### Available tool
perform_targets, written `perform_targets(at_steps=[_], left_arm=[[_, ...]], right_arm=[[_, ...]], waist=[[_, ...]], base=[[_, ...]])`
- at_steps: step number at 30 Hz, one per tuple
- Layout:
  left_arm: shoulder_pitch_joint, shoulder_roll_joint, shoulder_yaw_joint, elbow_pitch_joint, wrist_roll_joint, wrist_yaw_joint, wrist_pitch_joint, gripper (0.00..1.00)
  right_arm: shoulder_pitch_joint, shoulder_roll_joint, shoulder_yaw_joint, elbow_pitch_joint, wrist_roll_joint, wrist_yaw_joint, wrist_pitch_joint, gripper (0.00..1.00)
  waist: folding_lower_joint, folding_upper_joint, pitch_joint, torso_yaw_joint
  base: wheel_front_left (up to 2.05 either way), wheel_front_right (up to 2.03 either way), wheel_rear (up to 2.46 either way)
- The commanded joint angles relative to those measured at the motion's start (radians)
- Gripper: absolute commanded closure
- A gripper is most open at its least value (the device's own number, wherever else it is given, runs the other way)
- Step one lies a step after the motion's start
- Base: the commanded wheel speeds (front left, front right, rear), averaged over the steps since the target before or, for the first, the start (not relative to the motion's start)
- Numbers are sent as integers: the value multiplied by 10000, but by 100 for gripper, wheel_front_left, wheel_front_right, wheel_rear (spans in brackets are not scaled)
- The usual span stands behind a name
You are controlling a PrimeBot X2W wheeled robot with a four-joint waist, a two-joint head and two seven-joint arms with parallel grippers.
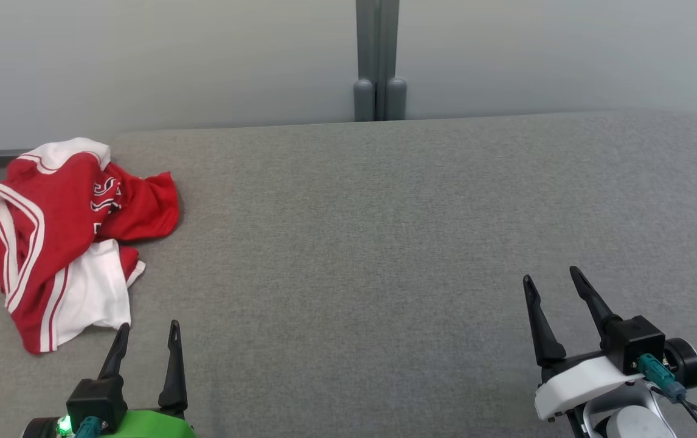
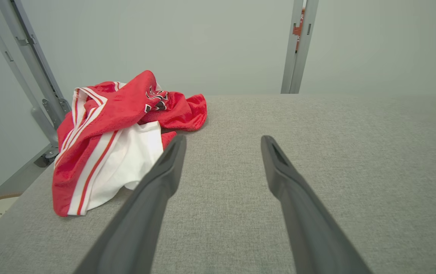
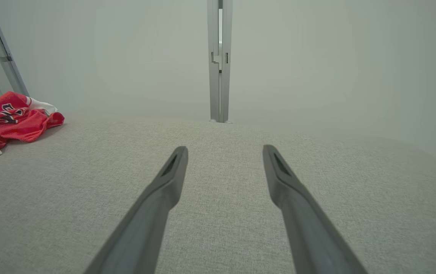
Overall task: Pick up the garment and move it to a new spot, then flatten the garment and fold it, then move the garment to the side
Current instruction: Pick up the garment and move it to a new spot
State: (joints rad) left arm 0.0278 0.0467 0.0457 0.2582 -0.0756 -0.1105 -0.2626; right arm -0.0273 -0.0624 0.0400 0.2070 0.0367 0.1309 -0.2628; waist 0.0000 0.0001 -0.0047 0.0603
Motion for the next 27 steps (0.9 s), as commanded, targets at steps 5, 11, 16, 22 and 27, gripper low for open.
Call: perform_targets(at_steps=[5, 11, 16, 22, 27], left_arm=[[78, 64, 56, 58, -19, 54, -34, 0], [274, 95, 202, 70, -26, 61, -34, 0], [433, 92, 318, 1, -37, 69, -34, 0], [325, 83, 358, -89, -82, 59, -34, 0], [-446, 106, 170, 9, -135, -37, -34, 0]], right_arm=[[48, 4, 157, 77, 86, -5, -31, 0], [-169, 26, 487, 185, 151, -5, -31, 0], [-299, 51, 752, 304, 224, -5, -31, 0], [-403, 69, 897, 324, 235, -5, -31, 0], [-692, -18, 945, 243, 124, -5, -31, 0]], waist=[[0, -1, -87, 1246], [0, -1, -131, 2164], [0, -1, -106, 2545], [0, -1, 78, 2561], [0, -1, 789, 2254]], base=[[0, 0, 0], [0, 0, 0], [0, 0, 0], [0, 0, 0], [0, 0, 0]])
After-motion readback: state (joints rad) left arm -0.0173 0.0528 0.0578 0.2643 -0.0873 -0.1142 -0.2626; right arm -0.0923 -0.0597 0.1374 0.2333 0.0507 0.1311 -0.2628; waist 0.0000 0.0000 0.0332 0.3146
